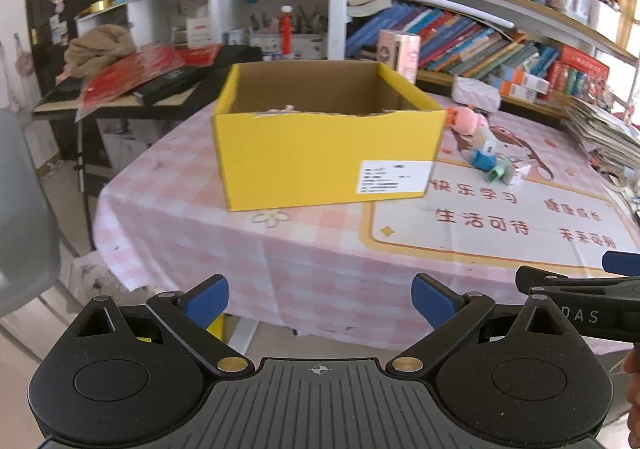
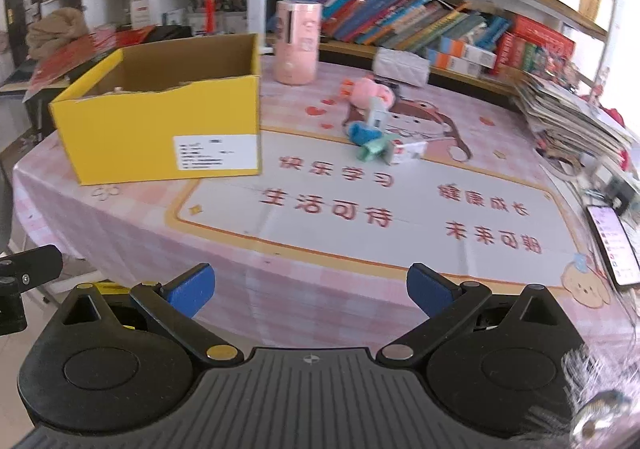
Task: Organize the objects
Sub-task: 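Withdraw both grippers from the box back toward the table items, then reach the right gripper to the white-red staple box and grasp it, then grasp the green stapler with the left gripper while the right gripper holds the staple box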
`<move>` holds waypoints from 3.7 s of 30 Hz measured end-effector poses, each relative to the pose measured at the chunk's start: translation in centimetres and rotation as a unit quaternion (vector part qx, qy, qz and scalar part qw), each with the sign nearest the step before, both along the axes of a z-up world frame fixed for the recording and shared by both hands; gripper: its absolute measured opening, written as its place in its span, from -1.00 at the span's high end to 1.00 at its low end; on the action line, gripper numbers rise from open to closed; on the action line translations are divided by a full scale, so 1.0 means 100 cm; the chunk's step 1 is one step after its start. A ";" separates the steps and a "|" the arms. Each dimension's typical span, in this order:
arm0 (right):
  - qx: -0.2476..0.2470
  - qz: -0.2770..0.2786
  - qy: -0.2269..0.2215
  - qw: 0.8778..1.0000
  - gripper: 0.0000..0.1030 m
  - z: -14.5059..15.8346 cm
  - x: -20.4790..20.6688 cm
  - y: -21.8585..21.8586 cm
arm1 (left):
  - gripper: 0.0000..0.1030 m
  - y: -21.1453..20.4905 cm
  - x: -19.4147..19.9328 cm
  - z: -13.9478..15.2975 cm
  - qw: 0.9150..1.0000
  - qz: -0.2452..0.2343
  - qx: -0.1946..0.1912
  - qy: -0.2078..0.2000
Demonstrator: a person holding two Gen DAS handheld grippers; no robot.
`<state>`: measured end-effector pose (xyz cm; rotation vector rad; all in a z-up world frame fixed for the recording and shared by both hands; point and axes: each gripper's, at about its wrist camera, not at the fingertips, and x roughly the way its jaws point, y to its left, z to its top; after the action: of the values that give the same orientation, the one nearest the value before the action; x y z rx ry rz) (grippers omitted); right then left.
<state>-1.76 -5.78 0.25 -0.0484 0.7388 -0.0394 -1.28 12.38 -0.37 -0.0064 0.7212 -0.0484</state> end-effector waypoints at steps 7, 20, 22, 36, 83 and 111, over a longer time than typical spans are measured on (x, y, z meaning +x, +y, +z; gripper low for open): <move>-0.001 -0.039 0.005 0.999 -1.00 -0.003 0.001 -0.028 | -0.93 -0.030 0.016 -0.003 0.999 -0.040 0.001 0.005; -0.013 -0.093 0.017 0.995 -1.00 -0.002 0.027 -0.095 | -0.93 -0.095 0.060 -0.005 0.996 -0.085 -0.013 0.011; -0.017 -0.097 0.018 0.995 -1.00 -0.001 0.034 -0.106 | -0.93 -0.106 0.068 -0.005 0.996 -0.089 -0.015 0.011; -0.023 -0.090 0.032 0.995 -1.00 -0.005 0.093 -0.160 | -0.93 -0.158 0.118 -0.012 0.996 -0.087 -0.014 0.020; 0.040 0.144 0.035 0.988 -0.49 -0.032 0.224 -0.190 | -0.22 -0.210 0.180 -0.021 0.998 -0.008 0.018 0.066; 0.077 0.075 0.025 0.994 0.00 -0.016 0.211 -0.255 | 0.16 -0.265 0.249 -0.059 0.993 -0.060 0.027 0.097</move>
<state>19.32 -31.26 -1.39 0.0433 0.7853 0.1625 23.64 -14.09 -6.24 0.0848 0.9166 -0.1454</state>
